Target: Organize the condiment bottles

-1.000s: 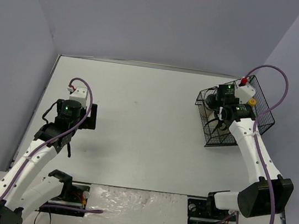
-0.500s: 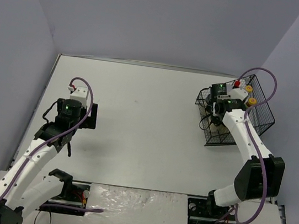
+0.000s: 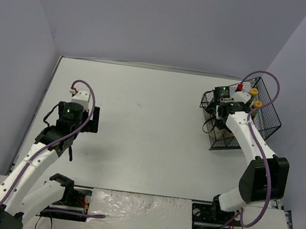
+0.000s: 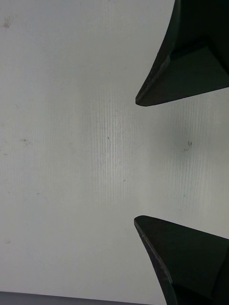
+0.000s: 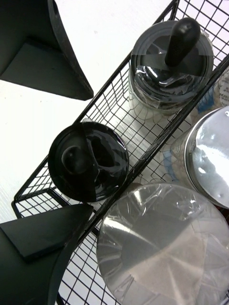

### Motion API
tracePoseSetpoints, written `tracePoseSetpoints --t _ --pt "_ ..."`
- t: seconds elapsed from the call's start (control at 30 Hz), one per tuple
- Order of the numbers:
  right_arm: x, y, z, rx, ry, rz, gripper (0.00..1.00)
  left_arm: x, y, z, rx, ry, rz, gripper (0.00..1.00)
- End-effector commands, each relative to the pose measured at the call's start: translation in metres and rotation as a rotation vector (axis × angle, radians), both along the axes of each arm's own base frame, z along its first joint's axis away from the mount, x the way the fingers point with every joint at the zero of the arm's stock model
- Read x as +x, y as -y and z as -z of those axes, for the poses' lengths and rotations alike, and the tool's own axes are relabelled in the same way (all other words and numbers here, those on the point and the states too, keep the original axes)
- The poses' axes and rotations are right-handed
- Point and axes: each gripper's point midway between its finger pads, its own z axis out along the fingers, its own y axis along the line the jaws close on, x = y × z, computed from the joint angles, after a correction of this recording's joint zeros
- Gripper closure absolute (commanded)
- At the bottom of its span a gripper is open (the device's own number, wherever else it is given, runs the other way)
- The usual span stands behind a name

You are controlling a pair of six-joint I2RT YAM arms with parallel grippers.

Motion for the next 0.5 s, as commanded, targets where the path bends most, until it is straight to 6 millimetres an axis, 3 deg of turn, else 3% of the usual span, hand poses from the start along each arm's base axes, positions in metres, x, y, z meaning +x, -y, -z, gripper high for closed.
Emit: tracePoseSetpoints --t 0.0,0.2,0.23,0.37,0.43,0.47 --pt "0.005 -0.005 -0.034 0.032 0.106 -0.028 0.06 0.011 0.004 -0.023 -0.016 0.093 0.006 0.03" --pt "-0.010 -0.006 -0.089 0.030 0.231 -0.111 0.00 0.012 0.007 -0.028 -0.041 0.105 0.003 0.03" --pt "-0.011 -0.006 -0.091 0.024 0.231 -0.126 0.00 0.011 0.007 -0.028 -0.044 0.105 0.005 0.03" --pt "-0.039 0.001 -0.145 -0.020 0.376 -0.208 0.00 0.010 0.016 -0.044 -0.108 0.122 0.022 0.03" --pt "-0.052 0.006 -0.156 -0.070 0.407 -0.249 0.00 0.008 0.019 -0.053 -0.137 0.131 0.022 0.03" --pt "-0.054 0.007 -0.152 -0.077 0.400 -0.254 0.00 0.009 0.020 -0.060 -0.144 0.144 0.023 0.03"
